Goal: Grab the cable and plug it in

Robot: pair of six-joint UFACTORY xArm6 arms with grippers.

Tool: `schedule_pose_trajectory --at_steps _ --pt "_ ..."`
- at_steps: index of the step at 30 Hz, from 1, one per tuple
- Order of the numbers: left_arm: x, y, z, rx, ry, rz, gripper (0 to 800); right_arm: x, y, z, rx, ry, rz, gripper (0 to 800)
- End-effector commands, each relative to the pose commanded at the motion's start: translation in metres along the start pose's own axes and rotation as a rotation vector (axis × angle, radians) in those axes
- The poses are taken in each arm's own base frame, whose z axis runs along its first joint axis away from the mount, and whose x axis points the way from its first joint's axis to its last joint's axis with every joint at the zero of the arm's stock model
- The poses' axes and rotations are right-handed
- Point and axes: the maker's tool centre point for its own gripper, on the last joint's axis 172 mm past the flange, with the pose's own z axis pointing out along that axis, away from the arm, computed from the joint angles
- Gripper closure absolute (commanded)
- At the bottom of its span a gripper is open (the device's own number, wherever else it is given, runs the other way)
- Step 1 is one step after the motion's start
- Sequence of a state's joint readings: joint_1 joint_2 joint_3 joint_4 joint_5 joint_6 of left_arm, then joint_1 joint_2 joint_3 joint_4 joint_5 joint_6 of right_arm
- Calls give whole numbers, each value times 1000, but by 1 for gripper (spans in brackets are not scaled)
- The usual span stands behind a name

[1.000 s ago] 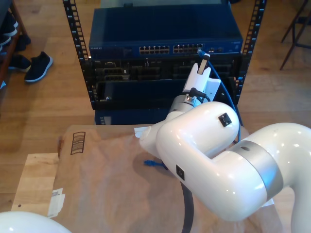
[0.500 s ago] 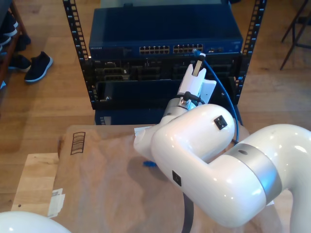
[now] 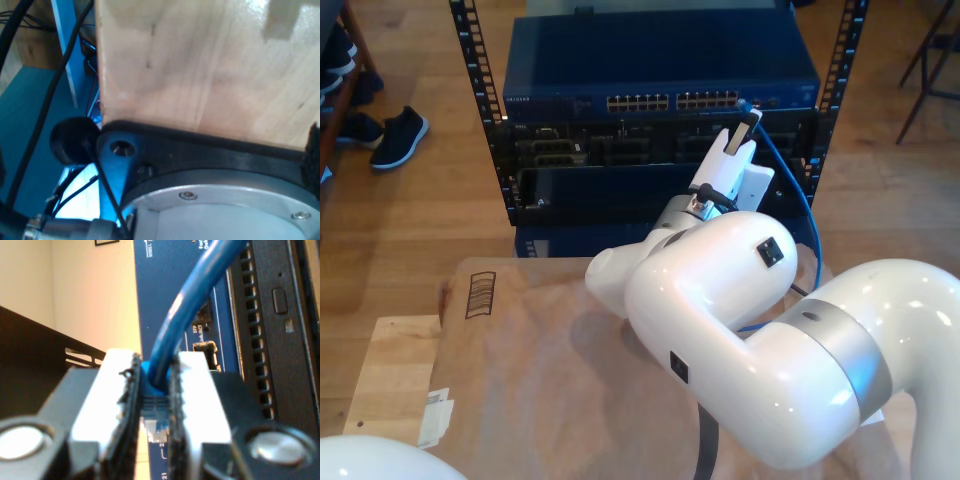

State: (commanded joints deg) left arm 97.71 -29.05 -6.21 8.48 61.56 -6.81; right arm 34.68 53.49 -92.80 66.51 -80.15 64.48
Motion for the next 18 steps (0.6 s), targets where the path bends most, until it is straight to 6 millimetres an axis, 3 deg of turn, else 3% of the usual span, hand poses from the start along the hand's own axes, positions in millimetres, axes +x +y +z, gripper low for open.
schedule_pose_trajectory --at_steps 6,18 --pt "0 0 0 0 -2 0 0 -2 9 1 -2 0 -11 800" --pt "0 0 0 0 0 0 0 -7 8 4 3 -3 5 800"
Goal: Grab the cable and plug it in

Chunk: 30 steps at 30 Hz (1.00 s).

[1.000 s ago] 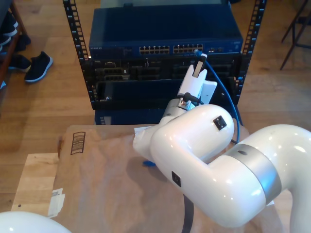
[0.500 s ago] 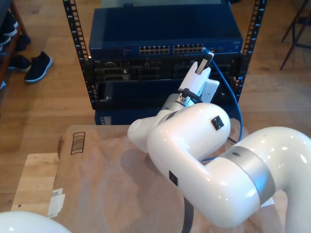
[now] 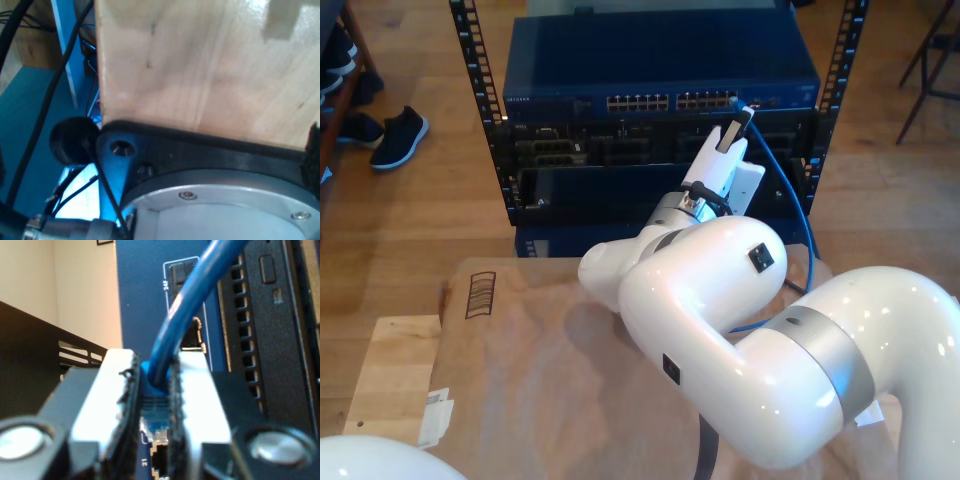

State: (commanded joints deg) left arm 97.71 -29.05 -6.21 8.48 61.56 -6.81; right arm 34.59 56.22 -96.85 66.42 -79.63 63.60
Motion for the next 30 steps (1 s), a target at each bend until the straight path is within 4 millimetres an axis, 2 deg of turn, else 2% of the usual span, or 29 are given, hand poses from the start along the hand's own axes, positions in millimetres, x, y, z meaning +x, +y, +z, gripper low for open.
schedule_pose_trajectory --at_steps 30 --pt "0 0 0 0 0 0 0 -9 3 10 -9 -8 33 800"
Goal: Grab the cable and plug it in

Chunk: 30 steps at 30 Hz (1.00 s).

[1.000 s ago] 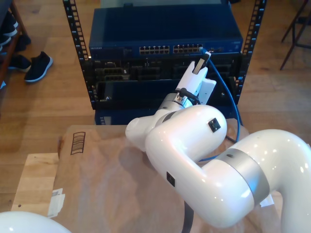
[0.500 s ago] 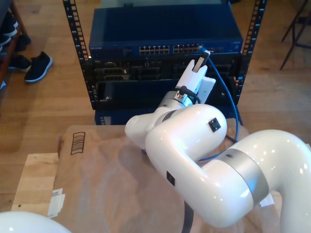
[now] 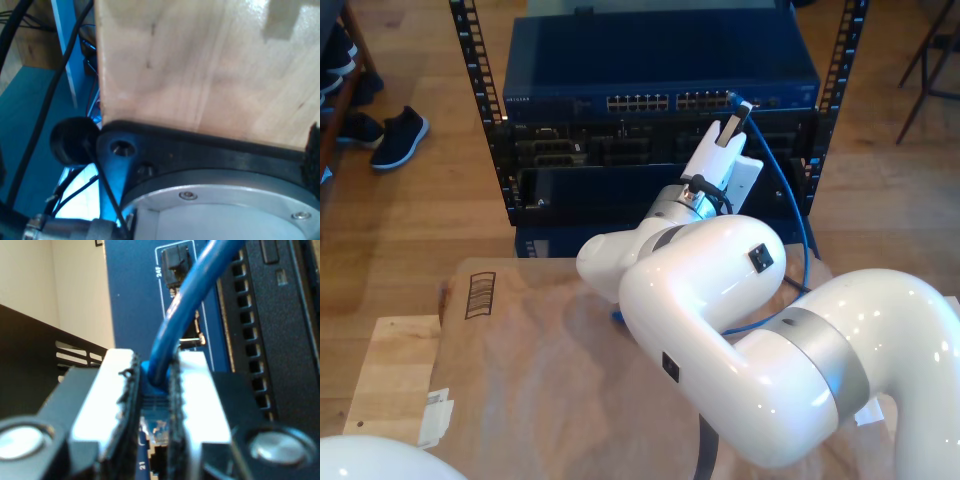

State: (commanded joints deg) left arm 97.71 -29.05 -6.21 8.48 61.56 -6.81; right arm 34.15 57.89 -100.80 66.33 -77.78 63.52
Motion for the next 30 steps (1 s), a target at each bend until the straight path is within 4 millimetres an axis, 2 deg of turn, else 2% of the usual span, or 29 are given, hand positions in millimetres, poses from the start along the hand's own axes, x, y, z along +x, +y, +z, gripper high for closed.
schedule_pose_trajectory --at_steps 12,17,30 --pt "0 0 0 0 0 0 0 3 2 3 -6 6 0 800" --pt "0 0 0 0 0 0 0 2 -4 4 -1 5 7 800" --pt "0 0 0 0 -2 0 0 -11 -6 -6 -2 -22 12 800"
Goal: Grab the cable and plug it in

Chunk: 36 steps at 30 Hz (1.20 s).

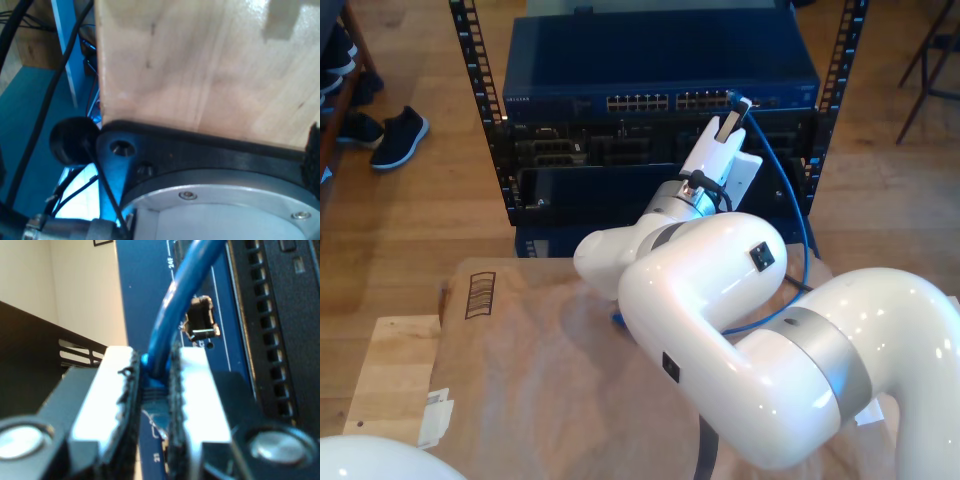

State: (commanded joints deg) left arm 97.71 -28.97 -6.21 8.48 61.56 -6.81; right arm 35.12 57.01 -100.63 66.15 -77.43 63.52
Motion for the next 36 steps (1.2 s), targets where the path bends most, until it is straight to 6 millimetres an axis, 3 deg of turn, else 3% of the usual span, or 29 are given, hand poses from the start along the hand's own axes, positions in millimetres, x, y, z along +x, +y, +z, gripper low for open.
schedule_pose_trajectory --at_steps 8,16,27,36 --pt "0 0 0 1 2 1 0 -8 1 -6 -2 -19 -1 800" --pt "0 0 0 0 2 0 0 5 14 -10 -22 -9 -38 800" --pt "0 0 0 0 2 0 0 9 0 -11 -19 -1 -34 800" --pt "0 0 0 0 2 0 0 9 1 -5 -19 3 -24 800"
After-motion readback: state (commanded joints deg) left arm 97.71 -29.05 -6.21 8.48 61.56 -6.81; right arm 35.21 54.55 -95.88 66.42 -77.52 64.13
